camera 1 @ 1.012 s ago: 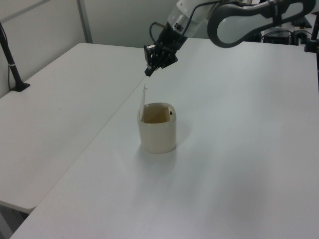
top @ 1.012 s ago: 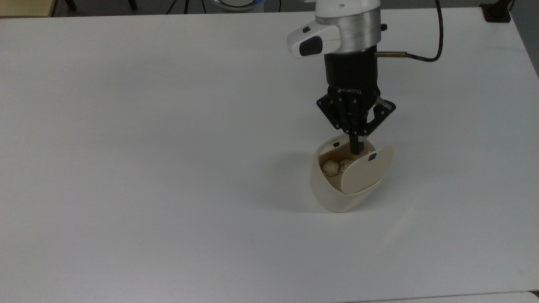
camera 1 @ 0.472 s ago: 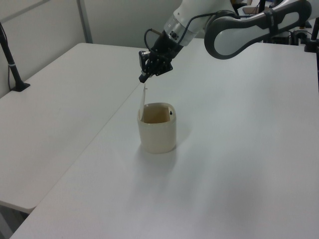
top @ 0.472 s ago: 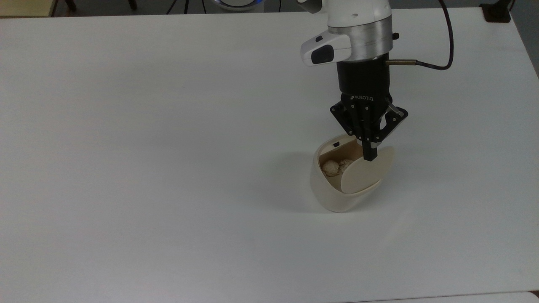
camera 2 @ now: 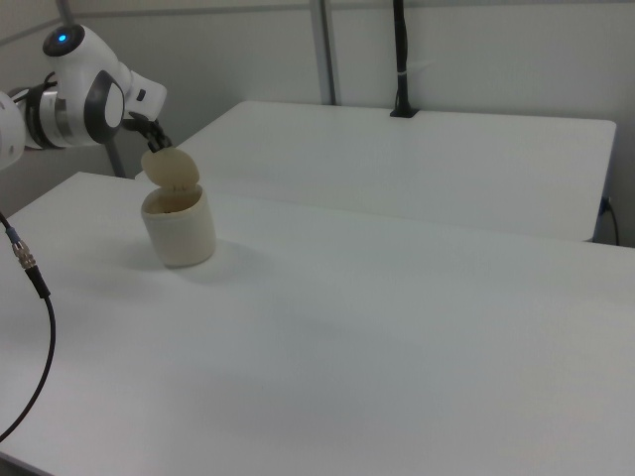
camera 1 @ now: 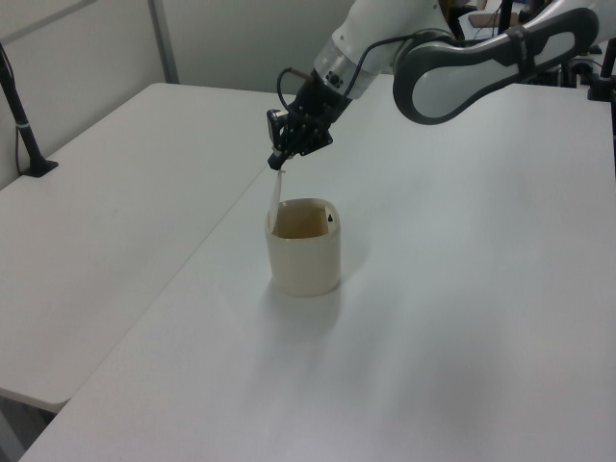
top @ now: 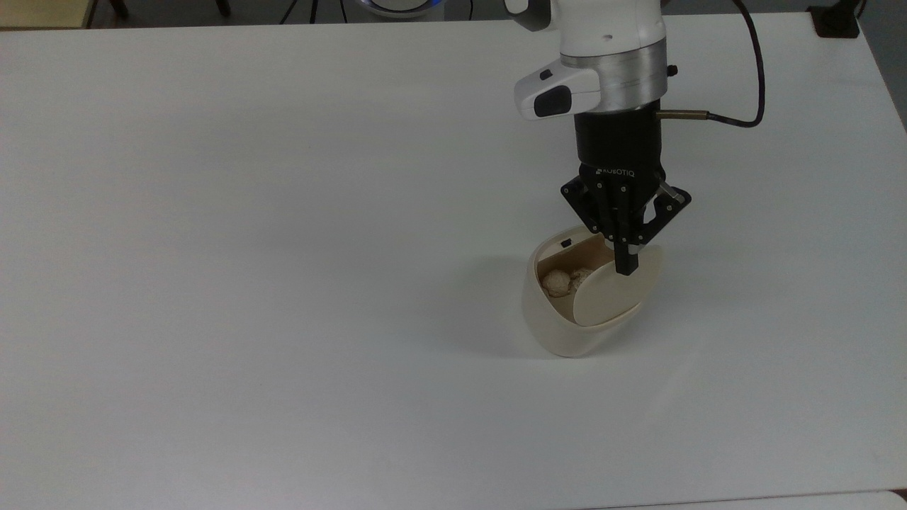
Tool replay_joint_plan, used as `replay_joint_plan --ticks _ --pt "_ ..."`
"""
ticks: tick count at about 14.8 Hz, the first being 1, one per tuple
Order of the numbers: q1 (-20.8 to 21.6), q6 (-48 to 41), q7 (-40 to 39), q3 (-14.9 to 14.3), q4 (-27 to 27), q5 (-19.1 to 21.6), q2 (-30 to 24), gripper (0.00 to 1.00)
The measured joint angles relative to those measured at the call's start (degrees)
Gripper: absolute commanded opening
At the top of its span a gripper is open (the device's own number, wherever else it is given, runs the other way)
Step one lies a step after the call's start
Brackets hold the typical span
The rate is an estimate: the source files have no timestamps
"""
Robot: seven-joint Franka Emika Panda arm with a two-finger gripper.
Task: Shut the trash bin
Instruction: 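Push the raised lid with the gripper fingertips, tilting it over the opening, then press the lid down onto the bin rim with the gripper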
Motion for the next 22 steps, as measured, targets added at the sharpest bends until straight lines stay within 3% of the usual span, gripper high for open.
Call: replay_joint_plan --ticks 7,22 --pt "-0.1 0.0 0.0 -0.3 -0.1 -0.5 -0.5 0.0" --pt "-1.0 -1.2 -2.9 -0.3 -7.0 -0.6 -3.2 0.0"
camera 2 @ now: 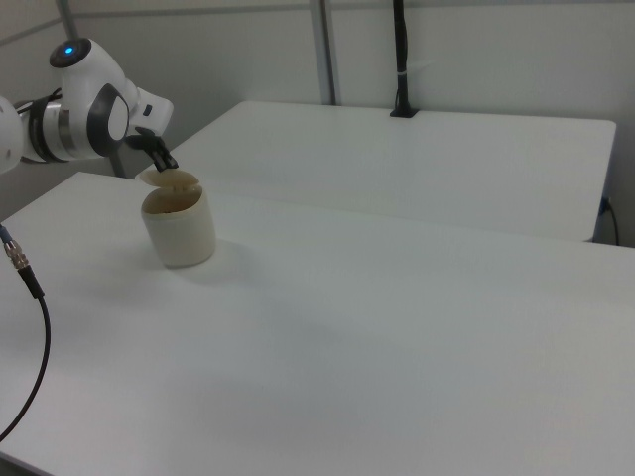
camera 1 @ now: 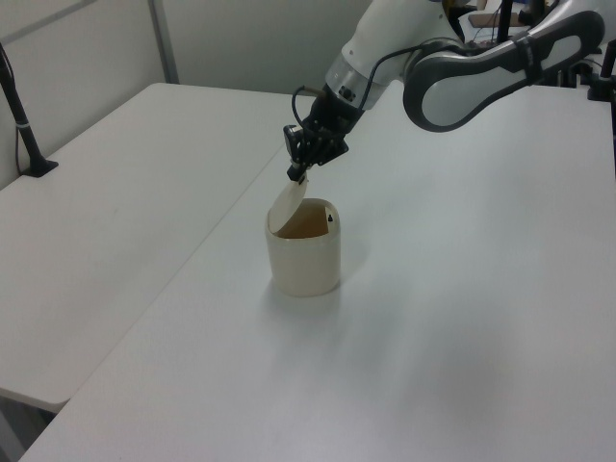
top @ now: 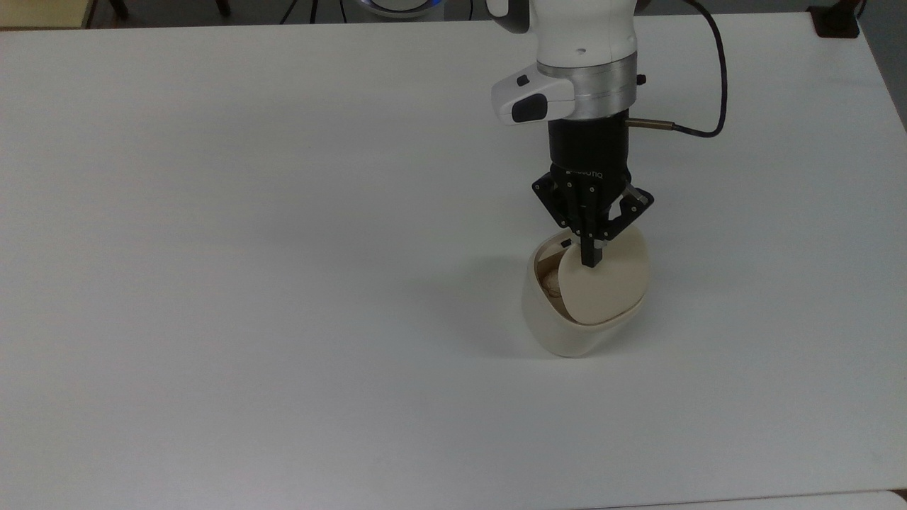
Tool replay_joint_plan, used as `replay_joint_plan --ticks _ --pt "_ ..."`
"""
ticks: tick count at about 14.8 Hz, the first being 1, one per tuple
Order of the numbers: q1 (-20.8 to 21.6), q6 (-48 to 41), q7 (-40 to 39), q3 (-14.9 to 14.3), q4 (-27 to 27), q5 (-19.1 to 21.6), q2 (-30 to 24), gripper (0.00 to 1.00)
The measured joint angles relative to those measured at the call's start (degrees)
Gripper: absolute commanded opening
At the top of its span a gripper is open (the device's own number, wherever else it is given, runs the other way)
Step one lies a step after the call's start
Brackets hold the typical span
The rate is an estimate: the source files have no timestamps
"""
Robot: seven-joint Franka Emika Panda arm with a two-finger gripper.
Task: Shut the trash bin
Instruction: 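Press the lid down onto the bin rim with the gripper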
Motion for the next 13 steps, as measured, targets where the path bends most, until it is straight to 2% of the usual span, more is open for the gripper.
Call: replay_joint_plan --ticks 4,13 --pt "0.0 -3.2 -1.1 0.0 -2.0 0.0 -1.3 0.0" --pt "0.1 -3.4 -4.0 0.2 -5.7 0.0 -1.5 0.0"
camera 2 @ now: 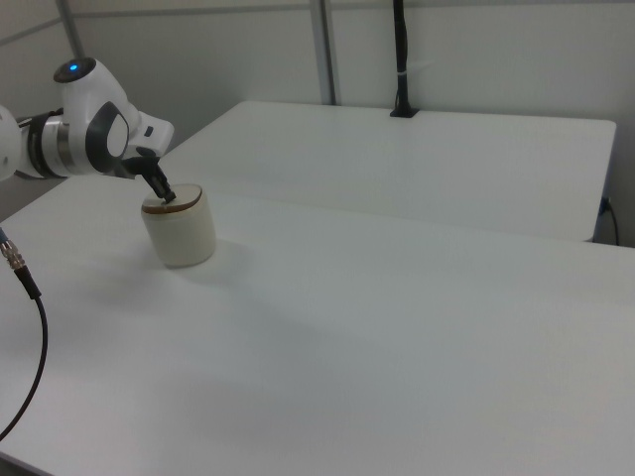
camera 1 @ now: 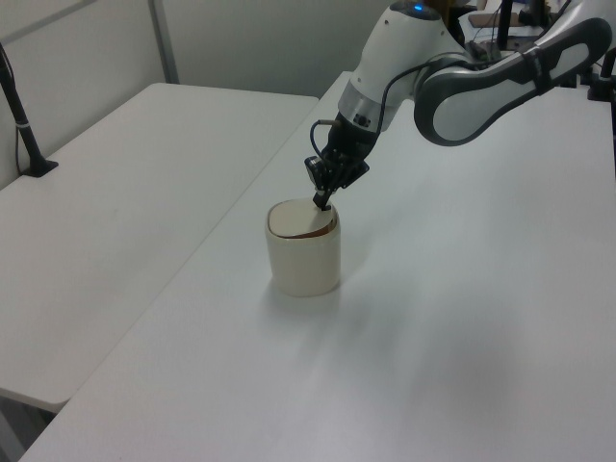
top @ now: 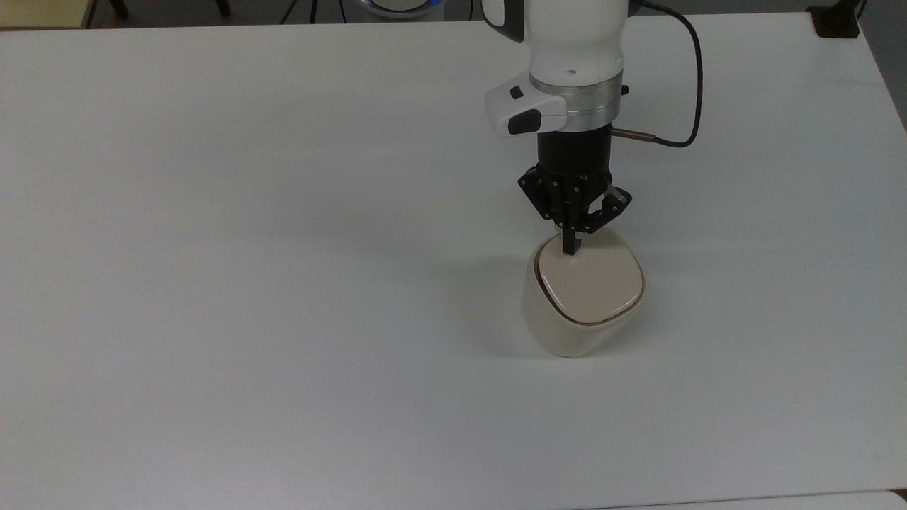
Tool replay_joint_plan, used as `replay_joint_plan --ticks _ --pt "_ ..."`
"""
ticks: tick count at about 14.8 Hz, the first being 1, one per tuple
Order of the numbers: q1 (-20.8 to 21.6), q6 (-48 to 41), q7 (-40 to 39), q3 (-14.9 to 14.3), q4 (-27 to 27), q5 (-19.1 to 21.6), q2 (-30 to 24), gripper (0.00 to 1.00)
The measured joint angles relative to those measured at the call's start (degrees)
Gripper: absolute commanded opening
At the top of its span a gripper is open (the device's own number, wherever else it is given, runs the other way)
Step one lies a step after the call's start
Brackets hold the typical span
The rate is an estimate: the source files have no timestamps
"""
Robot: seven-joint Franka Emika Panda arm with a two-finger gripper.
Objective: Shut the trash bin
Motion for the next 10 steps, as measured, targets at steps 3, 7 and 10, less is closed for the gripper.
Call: replay_joint_plan --ticks 3,7,10 --pt "0.0 0.0 -0.3 0.4 -0.9 0.0 0.1 0.0" --pt "0.0 0.0 -0.4 0.4 -1.1 0.0 0.1 0.0" --pt "0.0 0.0 -0.4 0.4 -1.1 0.0 0.2 0.0"
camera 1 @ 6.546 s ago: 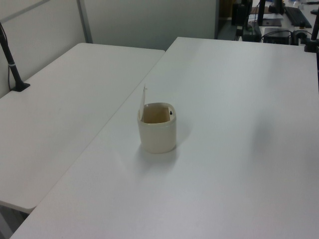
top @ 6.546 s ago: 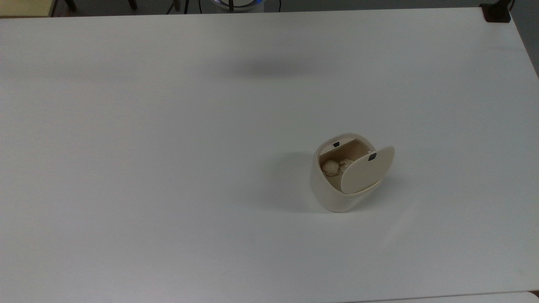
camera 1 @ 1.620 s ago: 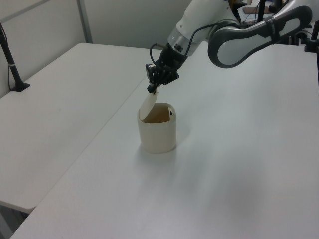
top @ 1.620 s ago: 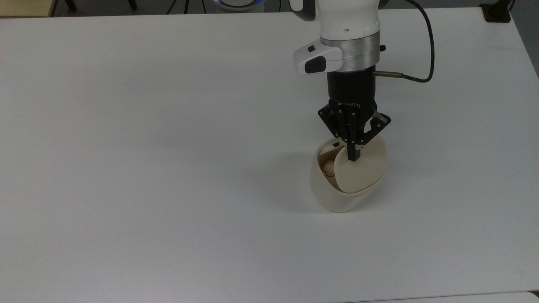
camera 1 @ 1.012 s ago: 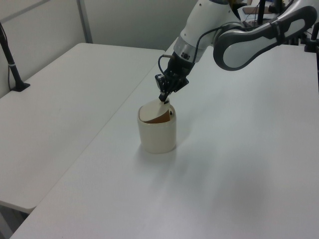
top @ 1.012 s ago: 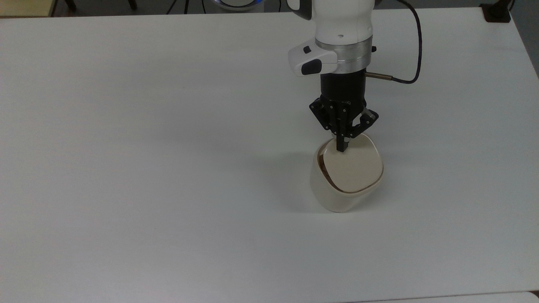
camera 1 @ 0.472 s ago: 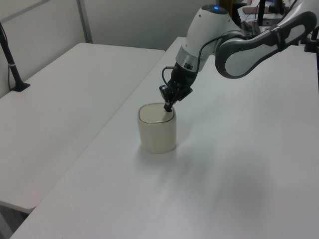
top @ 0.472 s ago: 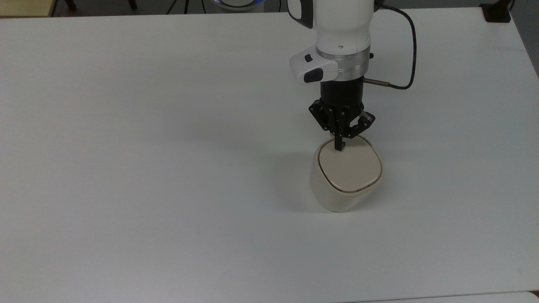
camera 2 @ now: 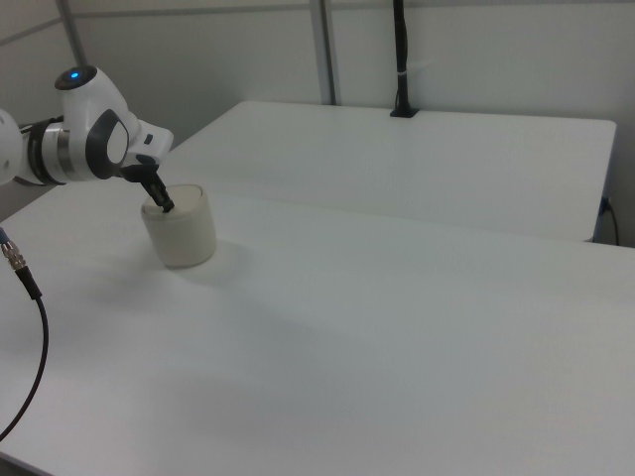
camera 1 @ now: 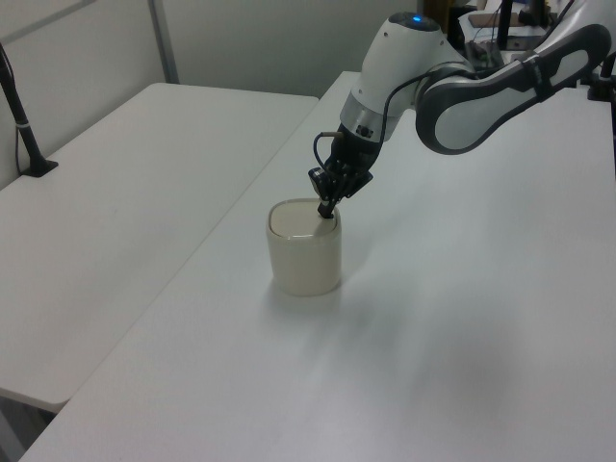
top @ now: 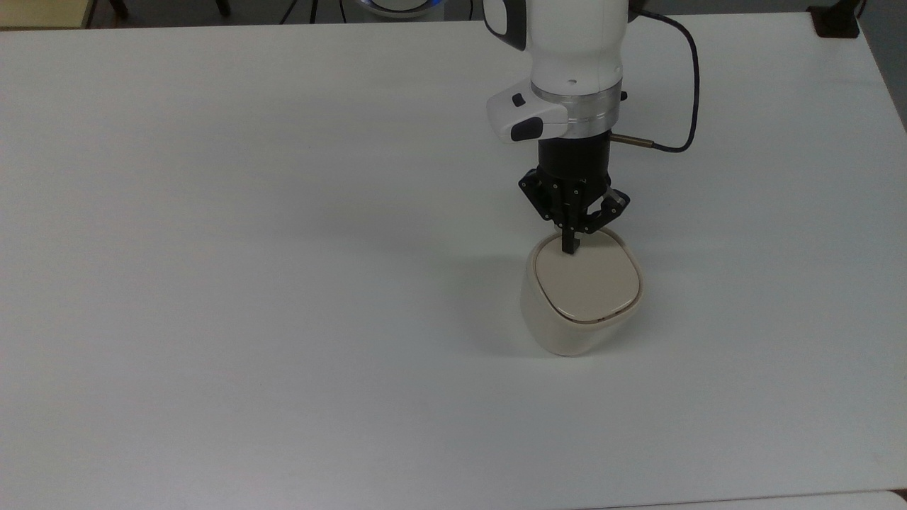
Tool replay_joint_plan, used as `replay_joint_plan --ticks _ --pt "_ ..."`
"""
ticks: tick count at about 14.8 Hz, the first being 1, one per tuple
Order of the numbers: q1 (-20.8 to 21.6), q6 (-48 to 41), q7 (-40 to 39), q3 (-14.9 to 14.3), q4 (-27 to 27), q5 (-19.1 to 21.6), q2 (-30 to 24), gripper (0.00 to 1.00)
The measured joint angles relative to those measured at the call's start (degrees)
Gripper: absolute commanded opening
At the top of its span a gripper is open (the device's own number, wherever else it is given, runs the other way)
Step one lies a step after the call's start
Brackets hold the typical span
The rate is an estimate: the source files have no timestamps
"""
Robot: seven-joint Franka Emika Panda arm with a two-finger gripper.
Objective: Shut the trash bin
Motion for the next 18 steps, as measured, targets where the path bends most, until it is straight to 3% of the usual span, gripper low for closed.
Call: replay_joint_plan --ticks 4,5,6,7,9,11,18 --pt "0.0 0.0 0.0 0.0 0.1 0.0 -0.1 0.0" --pt "-0.1 -0.1 0.0 0.0 0.1 0.0 -0.4 0.04" --pt "-0.3 -0.6 0.0 0.0 0.1 0.0 -0.8 0.31" --pt "-0.8 -2.1 -0.2 0.0 0.3 0.0 -1.7 0.68" --pt "-2.1 -7.3 -2.4 0.0 0.7 0.0 -4.7 0.88" --pt "-3.6 -13.3 -5.0 0.1 1.0 0.0 -8.1 1.0" --pt "-10.3 -30.0 -13.4 1.8 0.9 1.1 -18.2 1.0"
